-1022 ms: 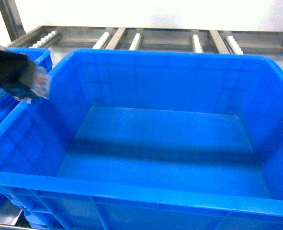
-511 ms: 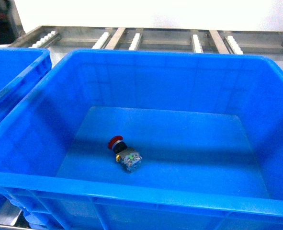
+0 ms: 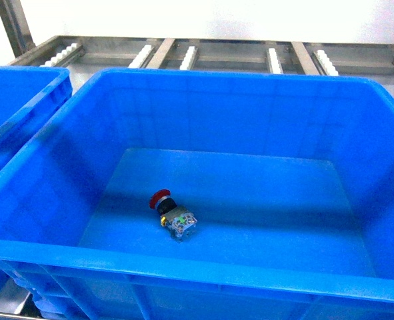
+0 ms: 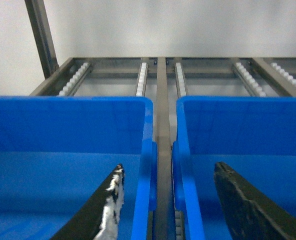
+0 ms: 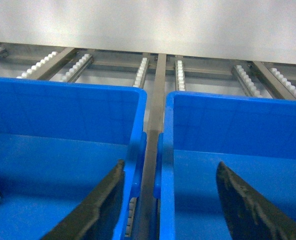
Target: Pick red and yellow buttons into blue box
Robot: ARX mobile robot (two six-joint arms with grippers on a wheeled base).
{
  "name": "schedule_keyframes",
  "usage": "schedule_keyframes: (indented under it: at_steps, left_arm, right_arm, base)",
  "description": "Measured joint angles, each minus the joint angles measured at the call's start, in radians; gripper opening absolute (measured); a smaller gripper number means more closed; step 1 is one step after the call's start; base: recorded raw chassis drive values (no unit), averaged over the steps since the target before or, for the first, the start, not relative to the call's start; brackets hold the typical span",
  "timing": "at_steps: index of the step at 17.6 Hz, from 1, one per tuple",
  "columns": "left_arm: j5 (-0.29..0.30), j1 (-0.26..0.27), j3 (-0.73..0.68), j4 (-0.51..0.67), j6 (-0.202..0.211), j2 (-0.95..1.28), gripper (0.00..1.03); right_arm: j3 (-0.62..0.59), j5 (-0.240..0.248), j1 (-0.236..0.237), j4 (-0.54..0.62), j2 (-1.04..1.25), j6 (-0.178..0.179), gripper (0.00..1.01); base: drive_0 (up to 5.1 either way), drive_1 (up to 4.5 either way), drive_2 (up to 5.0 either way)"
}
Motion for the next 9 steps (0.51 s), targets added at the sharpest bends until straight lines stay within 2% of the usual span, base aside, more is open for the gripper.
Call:
schedule_keyframes:
  at_steps: [3,4,6,7,9]
  left_arm:
    - [0.000,0.000,-0.022,-0.010,0.000,-0.016,0.40]
    - [0.000,0.002,-0.037,-0.014,0.000,-0.035,0.33]
    - [0.000,0.002,-0.068,-0.033,0.000,-0.103,0.07]
    - [0.000,0.002,-0.084,-0.048,-0.001,-0.133,0.02]
    - [0.000,0.002,-0.105,-0.071,-0.003,-0.168,0.02]
  right_arm:
    - [-0.011,0.000,-0.003,-0.004,-0.014,0.000,0.44]
    - [-0.023,0.000,-0.003,-0.007,-0.027,0.000,0.35]
    - [-0.048,0.000,-0.003,-0.020,-0.066,0.000,0.09]
    - [-0.057,0.000,-0.003,-0.027,-0.081,-0.001,0.02]
    - [-0.070,0.000,-0.003,-0.040,-0.104,0.002,0.02]
  base:
    - [0.0,0.00,0.0]
    - [0.0,0.00,0.0]
    - [0.0,0.00,0.0]
    - [0.0,0.00,0.0]
    - [0.0,0.00,0.0]
